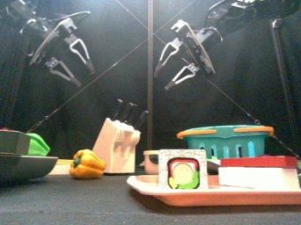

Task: Grab cleaver

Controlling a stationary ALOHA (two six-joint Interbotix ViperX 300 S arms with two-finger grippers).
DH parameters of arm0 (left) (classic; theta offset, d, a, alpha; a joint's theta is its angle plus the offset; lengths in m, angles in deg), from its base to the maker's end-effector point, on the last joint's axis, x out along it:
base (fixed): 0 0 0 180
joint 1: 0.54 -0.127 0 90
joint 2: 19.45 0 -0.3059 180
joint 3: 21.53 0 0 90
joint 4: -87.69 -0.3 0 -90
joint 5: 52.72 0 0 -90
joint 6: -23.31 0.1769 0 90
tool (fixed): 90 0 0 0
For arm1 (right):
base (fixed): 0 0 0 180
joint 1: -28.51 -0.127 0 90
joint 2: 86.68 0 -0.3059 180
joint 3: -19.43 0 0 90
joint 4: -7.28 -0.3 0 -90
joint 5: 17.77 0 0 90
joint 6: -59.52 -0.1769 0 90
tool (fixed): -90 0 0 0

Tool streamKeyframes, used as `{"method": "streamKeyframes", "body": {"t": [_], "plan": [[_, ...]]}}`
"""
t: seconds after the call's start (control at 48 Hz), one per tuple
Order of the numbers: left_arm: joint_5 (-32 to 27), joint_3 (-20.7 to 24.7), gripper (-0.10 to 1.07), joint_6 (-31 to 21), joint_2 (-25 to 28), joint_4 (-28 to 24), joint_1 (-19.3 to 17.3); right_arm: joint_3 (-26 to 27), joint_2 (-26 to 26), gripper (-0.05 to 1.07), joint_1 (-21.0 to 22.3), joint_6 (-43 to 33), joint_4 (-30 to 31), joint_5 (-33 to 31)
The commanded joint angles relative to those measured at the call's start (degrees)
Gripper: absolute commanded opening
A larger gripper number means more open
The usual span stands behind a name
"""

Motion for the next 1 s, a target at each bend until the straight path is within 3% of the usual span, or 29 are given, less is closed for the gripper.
{"method": "streamKeyframes", "body": {"t": [0.0,0.146,0.292,0.583,0.979], "plan": [[4.9,-1.5,0.95,0.2,-1.6,-2.7,-2.5,5.7,2.0,0.88,-2.0,0.3,0.8,-5.3],[10.4,-4.7,0.95,3.3,-2.7,-8.2,-5.6,10.9,6.7,0.88,-3.6,0.4,3.8,-5.5],[10.8,-6.7,0.95,9.2,-4.0,-14.6,-9.1,16.3,11.4,0.87,-3.9,0.4,5.7,-5.8],[9.7,-9.6,0.95,10.5,-4.9,-10.3,-9.6,23.9,17.7,0.87,-3.5,0.5,7.3,-8.3],[8.8,-9.6,0.95,10.5,-4.9,-9.0,-9.2,24.4,20.0,0.87,-3.3,4.0,4.8,-11.5]]}}
